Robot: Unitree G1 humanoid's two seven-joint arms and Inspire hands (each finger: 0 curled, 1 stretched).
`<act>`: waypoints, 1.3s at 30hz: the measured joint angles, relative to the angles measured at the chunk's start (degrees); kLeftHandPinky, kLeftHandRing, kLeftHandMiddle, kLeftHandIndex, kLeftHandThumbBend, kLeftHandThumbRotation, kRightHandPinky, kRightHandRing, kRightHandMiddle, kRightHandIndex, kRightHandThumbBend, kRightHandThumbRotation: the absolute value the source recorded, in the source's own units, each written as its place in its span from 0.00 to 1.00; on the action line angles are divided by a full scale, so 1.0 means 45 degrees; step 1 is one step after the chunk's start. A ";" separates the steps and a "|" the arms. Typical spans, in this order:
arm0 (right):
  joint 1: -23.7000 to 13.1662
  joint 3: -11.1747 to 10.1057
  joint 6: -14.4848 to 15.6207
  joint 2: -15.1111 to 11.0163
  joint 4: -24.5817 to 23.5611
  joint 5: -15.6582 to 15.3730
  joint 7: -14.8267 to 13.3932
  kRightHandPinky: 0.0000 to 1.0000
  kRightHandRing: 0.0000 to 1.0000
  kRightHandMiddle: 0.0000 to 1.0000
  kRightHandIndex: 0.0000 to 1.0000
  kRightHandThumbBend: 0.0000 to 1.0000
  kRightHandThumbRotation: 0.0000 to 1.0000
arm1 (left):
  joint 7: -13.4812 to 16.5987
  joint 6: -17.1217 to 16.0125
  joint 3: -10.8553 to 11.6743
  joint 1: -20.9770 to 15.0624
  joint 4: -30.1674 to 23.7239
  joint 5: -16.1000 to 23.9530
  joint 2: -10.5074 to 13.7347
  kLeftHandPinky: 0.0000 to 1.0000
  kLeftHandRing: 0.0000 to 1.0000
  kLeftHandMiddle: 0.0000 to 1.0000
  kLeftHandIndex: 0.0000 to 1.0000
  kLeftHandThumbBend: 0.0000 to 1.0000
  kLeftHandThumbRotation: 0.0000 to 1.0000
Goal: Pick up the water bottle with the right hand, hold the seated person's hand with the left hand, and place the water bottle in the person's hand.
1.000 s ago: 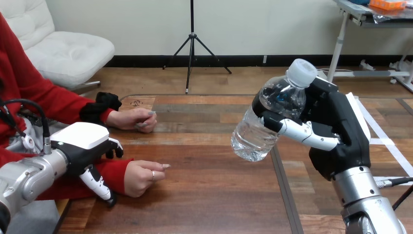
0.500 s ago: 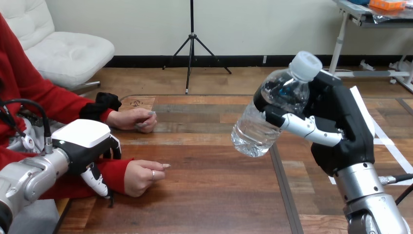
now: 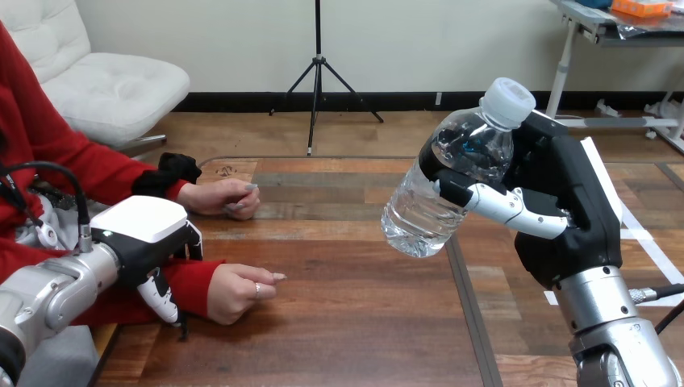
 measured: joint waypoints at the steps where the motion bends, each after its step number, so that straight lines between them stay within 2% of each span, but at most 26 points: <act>1: 0.0000 0.0000 0.0017 0.0001 -0.0001 0.0001 -0.0006 0.26 0.32 0.41 0.43 0.79 0.00 | 0.0000 0.0000 -0.0002 -0.0002 0.0001 0.0000 0.0000 0.50 0.54 0.57 0.55 0.97 0.12; 15: 0.0012 0.0012 0.0267 0.0016 -0.0025 0.0009 -0.0096 0.25 0.31 0.41 0.43 0.78 0.00 | -0.0086 -0.0008 0.0025 -0.0003 -0.0041 -0.0065 -0.0049 0.47 0.50 0.54 0.54 0.95 0.06; 21: 0.0012 0.0025 0.0269 0.0020 -0.0025 0.0009 -0.0100 0.25 0.31 0.40 0.43 0.78 0.00 | -0.0229 -0.0013 0.0070 -0.0001 -0.0052 -0.0129 -0.0049 0.47 0.50 0.54 0.57 0.94 0.06; 30: 0.0012 0.0035 0.0268 0.0028 -0.0024 0.0007 -0.0092 0.25 0.31 0.41 0.43 0.78 0.00 | -0.0548 0.0187 0.0121 0.0006 -0.0206 -0.0170 -0.0063 0.46 0.49 0.53 0.55 0.94 0.06; 39: 0.0011 0.0043 0.0243 0.0043 -0.0012 -0.0034 -0.0072 0.27 0.33 0.42 0.44 0.79 0.00 | -0.0644 0.0326 0.0163 0.0116 -0.0527 -0.0326 -0.0068 0.42 0.46 0.51 0.52 0.94 0.02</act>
